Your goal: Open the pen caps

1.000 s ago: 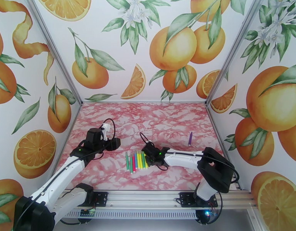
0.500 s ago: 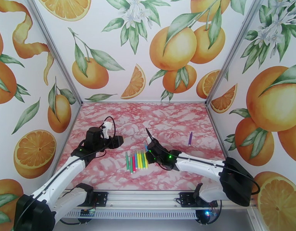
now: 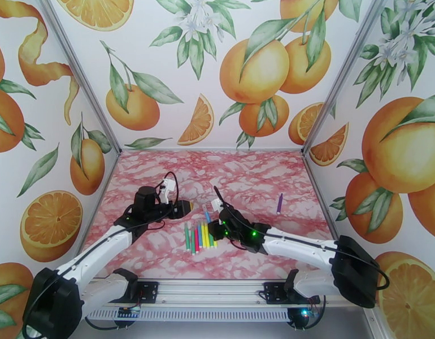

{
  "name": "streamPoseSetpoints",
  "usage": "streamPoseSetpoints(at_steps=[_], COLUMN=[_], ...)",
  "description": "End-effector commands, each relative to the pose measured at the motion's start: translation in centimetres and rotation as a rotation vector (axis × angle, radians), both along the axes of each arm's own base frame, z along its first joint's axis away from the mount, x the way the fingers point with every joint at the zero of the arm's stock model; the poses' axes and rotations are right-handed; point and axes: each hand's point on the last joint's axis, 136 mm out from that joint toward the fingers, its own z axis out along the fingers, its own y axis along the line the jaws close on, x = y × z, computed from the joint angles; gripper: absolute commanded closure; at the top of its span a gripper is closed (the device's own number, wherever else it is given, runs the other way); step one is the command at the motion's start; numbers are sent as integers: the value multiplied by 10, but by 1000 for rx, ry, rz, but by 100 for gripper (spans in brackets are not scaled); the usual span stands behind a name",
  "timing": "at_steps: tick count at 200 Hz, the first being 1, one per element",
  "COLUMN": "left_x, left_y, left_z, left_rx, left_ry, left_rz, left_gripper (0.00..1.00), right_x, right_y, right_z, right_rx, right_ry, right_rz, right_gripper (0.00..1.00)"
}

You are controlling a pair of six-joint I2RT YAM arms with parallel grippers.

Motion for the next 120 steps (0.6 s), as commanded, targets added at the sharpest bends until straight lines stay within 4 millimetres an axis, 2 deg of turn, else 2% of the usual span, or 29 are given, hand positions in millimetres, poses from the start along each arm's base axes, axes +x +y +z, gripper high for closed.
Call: streamPoseSetpoints(at_steps=[1, 50, 120], left_x=[-2, -6, -4], left_y=[-15, -36, -45], left_z=[8, 8, 7], left_rx=[-48, -42, -31], left_ry=[-20, -15, -9], left_rz=[-47, -110, -117], left_gripper=[31, 33, 42], right_x=[-4, -8, -10], right_y=[17, 30, 35], right_z=[28, 45, 43], right_rx=[83, 119, 112], right_ry=[-61, -109, -107], right_rz=[54, 90, 109], right_gripper=[89, 89, 89])
